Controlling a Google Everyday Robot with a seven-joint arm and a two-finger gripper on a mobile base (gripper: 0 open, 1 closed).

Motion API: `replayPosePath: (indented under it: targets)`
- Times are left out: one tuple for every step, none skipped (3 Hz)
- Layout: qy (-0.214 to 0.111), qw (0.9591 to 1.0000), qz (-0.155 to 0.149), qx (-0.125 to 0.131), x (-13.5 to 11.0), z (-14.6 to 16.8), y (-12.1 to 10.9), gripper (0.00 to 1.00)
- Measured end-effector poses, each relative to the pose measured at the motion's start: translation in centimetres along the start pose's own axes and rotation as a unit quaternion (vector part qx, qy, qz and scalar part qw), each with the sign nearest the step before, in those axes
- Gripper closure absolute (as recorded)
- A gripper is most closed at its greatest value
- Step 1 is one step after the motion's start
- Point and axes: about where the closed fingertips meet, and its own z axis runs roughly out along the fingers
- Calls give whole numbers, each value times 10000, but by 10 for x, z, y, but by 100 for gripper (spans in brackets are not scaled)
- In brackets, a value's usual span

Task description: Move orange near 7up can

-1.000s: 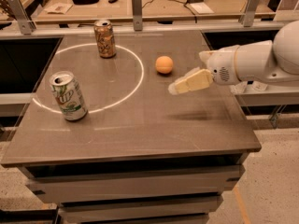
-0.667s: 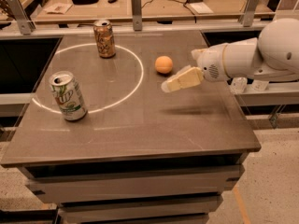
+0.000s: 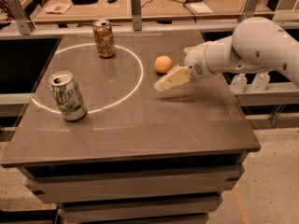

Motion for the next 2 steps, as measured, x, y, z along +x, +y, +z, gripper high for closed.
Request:
replayPosePath:
  targets:
    - [104, 9999, 116, 76, 2, 13, -20, 0]
    - [147, 9992, 363, 129, 0, 20, -38, 0]
